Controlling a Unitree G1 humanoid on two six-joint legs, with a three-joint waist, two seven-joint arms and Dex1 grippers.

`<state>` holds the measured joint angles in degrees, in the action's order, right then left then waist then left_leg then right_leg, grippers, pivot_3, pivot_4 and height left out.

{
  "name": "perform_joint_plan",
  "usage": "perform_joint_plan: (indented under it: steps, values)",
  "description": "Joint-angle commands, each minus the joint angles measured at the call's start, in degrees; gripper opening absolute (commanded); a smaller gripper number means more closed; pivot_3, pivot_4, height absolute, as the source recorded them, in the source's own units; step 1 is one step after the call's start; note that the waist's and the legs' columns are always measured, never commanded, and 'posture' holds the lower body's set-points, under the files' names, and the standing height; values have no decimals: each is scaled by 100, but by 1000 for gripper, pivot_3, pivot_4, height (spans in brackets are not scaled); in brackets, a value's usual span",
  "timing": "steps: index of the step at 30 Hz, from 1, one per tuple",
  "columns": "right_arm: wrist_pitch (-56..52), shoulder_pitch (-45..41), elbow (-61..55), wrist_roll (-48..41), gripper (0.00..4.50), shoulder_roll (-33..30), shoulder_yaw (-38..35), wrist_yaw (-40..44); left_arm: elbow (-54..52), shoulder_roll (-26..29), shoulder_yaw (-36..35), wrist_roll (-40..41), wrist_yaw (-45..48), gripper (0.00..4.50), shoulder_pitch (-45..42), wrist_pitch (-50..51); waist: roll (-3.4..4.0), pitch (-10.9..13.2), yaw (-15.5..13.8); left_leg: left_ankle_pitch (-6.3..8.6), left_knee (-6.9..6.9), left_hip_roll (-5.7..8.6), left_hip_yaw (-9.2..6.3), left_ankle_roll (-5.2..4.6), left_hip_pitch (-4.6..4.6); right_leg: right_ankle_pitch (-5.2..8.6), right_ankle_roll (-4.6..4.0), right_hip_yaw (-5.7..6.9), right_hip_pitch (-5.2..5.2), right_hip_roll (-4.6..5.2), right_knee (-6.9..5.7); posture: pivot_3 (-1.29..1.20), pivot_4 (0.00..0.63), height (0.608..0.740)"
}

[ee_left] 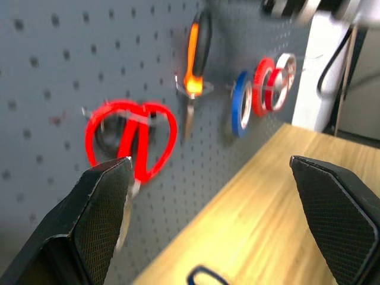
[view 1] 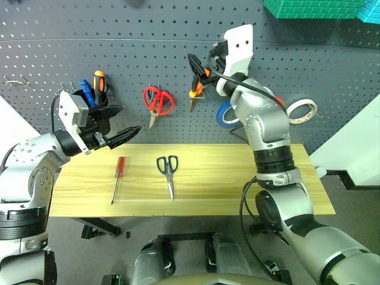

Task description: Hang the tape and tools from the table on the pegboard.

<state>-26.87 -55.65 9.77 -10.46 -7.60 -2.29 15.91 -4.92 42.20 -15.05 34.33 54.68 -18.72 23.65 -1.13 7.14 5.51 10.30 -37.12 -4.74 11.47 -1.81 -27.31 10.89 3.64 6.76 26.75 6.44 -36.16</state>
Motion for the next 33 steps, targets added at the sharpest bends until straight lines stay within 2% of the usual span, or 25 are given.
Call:
perform_joint_plan:
  steps: [1, 6, 11, 14, 19, 24, 30, 33]
  values:
    - [-518, 161, -700, -439, 4467, -400, -199, 462, -258, 129, -114, -30, -92, 4500, 182, 104, 0, 0, -16, 0, 0, 0, -2, 0, 0, 0, 0, 0, -1, 0, 1, -51, 67, 730]
    - [-1857, 601, -1313, -1699, 4467, -1395, -402, 1987, -625, 30, -179, 65, -463, 4500, 547, 398, 0, 0, -40, 3, -1, 0, -24, -5, -1, 1, -1, 0, -2, 4, 4, -50, 74, 730]
    - [-2512, 1013, -1706, -2272, 4467, -2269, -67, 3102, -822, -155, -70, -123, -1125, 4500, 763, 650, 2, 1, -87, 20, -2, -1, -29, -33, 4, 5, -8, 1, -3, 4, 4, -51, 81, 730]
    - [-2455, 1419, -1959, -2422, 4467, -2679, 278, 3871, -965, -340, 82, -220, -1549, 4500, 795, 895, 2, 1, -151, 24, -2, -4, -30, -40, 6, 18, -31, 1, -2, 2, 4, -50, 87, 730]
    - [-1964, 1856, -1495, -2142, 4467, -2919, 781, 4592, -1165, -860, 539, -557, -2594, 4500, 787, 1573, 2, 3, -235, 28, -7, -5, -33, -46, 9, 21, -34, 4, -11, 10, 9, -32, 113, 730]
    - [-915, 2030, -639, -1561, 4467, -3070, 1172, 5249, -1158, -1492, 961, -769, -3213, 4500, 675, 1928, 6, 13, -361, 29, -12, -5, -37, -49, 7, 28, -46, 6, -10, 11, 12, -21, 144, 730]
    - [-400, 1860, 134, -934, 4467, -3033, 1450, 5339, -918, -2136, 1400, -1179, -3916, 4500, 466, 2372, 30, 81, -455, 31, -21, -6, -44, -53, 10, 33, -55, 5, -13, 17, 10, -36, 210, 730]
    - [-224, 1781, 420, -743, 4467, -3002, 1489, 5407, -779, -2462, 1557, -1486, -4455, 4500, 286, 2696, 38, 233, -469, 33, -24, -3, -53, -55, 32, 35, -56, 8, -18, 29, 11, -42, 237, 730]
